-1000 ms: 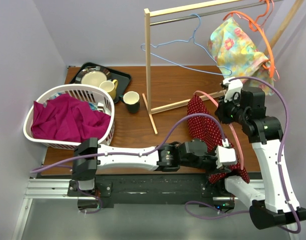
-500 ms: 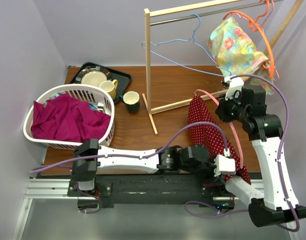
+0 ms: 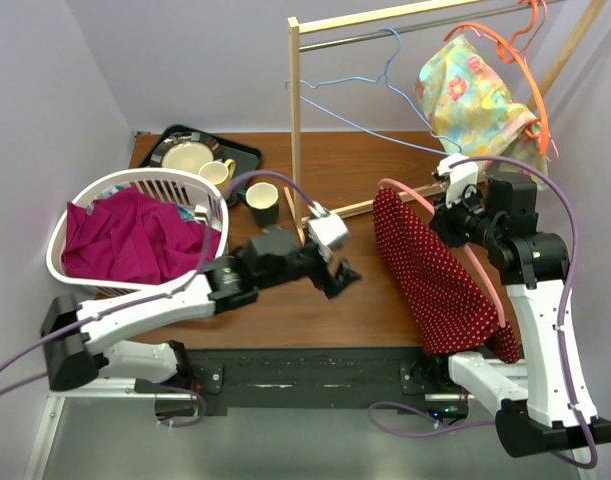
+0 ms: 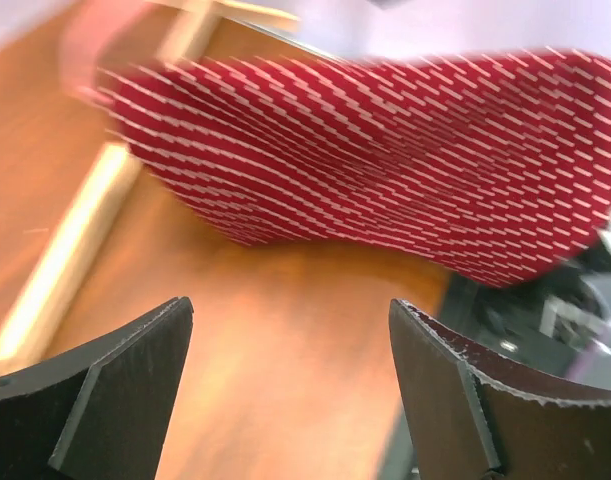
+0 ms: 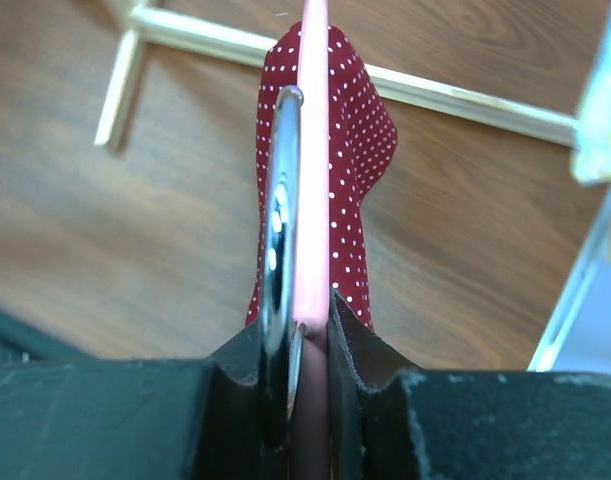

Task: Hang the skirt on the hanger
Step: Place skirt on hanger, then pass the hanger from the right arm to the left

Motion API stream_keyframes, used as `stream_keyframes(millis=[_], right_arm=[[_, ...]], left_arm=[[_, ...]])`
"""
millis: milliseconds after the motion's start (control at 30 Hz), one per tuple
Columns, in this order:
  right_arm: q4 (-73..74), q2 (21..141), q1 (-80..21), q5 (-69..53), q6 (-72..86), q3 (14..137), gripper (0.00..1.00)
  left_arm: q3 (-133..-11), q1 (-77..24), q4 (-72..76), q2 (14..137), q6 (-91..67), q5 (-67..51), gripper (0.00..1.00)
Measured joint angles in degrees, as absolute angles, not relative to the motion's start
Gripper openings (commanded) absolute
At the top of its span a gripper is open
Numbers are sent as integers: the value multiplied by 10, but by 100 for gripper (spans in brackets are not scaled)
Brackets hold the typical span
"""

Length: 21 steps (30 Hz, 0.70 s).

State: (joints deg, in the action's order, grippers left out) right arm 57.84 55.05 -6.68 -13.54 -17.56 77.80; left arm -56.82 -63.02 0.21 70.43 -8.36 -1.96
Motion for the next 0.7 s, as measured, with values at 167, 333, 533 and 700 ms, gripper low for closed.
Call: stream_keyframes(millis=[167, 333, 533, 700], right_arm=[[617, 535, -67, -220, -246, 777, 0], [655, 538, -67, -315, -319, 777, 0], [741, 595, -71, -446, -438, 811, 0], [763, 635, -110, -511, -521, 814, 0]], left_arm=[[-563, -595, -38, 649, -51, -5, 86], [-563, -595, -92, 625, 20, -8, 90], [-582, -595, -127, 594, 119, -31, 93], [-637, -595, -156, 613, 177, -68, 93]])
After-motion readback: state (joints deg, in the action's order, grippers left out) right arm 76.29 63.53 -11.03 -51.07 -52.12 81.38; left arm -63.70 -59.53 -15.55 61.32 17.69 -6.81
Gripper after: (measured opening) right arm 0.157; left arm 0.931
